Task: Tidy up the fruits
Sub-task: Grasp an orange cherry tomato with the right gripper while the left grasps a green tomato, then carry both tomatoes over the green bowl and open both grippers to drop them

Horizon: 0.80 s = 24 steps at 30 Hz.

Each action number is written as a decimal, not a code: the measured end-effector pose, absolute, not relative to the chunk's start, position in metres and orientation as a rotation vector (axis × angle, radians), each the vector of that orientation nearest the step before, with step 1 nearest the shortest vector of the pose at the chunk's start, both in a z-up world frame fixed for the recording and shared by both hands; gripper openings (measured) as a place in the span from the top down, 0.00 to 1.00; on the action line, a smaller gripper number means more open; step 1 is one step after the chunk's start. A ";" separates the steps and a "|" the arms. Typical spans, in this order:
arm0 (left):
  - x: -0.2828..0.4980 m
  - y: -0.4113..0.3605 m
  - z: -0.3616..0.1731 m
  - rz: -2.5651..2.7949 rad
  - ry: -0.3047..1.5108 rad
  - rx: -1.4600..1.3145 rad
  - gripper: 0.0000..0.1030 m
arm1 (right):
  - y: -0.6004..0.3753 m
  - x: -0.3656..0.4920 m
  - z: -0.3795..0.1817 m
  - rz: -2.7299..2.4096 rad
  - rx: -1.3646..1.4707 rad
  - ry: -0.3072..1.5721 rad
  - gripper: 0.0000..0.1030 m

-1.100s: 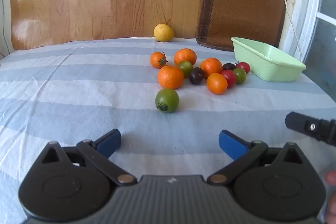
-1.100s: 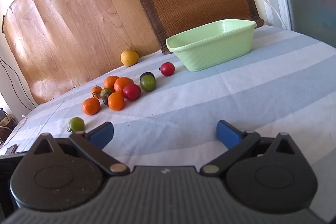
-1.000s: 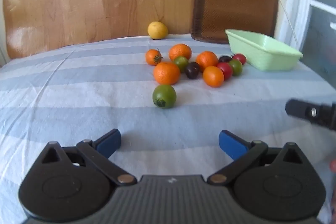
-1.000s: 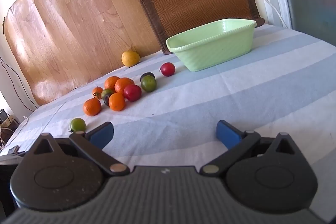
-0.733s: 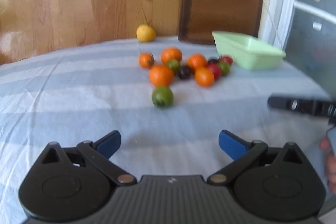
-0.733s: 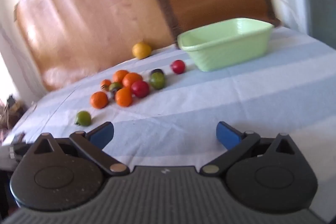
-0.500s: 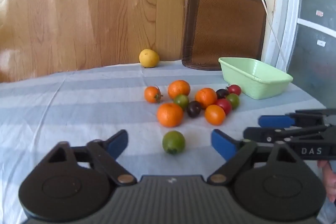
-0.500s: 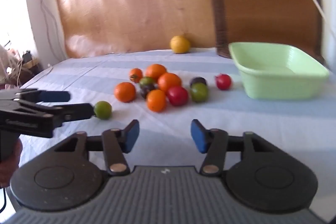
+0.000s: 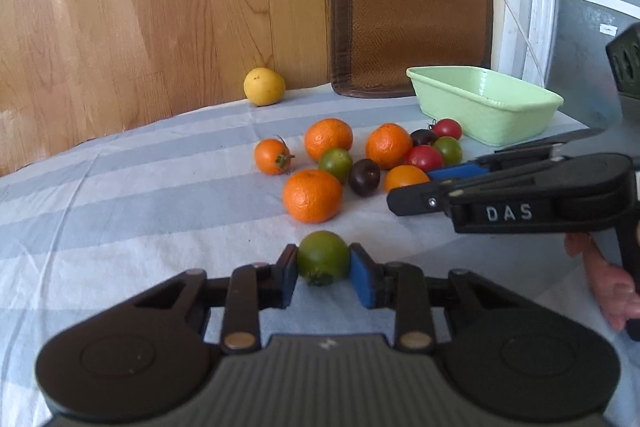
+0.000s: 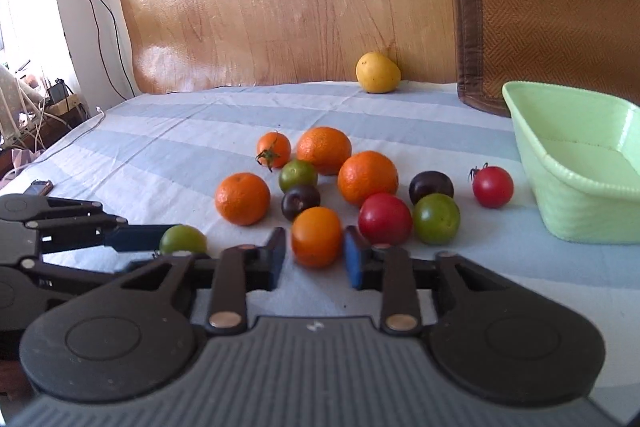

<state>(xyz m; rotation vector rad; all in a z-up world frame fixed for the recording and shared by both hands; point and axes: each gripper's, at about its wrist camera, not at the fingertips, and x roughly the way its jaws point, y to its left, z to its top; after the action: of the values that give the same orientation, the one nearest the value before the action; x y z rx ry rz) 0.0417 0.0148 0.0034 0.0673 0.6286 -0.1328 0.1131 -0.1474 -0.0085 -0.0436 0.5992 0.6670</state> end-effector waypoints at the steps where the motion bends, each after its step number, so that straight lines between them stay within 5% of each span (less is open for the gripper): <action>1: 0.040 0.015 0.005 -0.139 0.623 0.057 0.73 | -0.149 0.110 -0.007 0.679 -0.048 0.597 0.71; 12: 0.118 -0.055 0.070 -0.410 0.499 -0.062 0.73 | -0.260 0.109 0.033 0.379 -0.007 0.294 0.71; 24: 0.212 -0.135 0.043 -0.410 0.593 0.015 0.68 | -0.298 0.155 0.009 0.264 -0.086 0.329 0.70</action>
<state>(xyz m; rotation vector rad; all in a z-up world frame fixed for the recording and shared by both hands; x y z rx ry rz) 0.2121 -0.1347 0.0425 0.0151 0.5933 -0.4098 0.1552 -0.2983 0.0091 -0.0855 0.3292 0.2643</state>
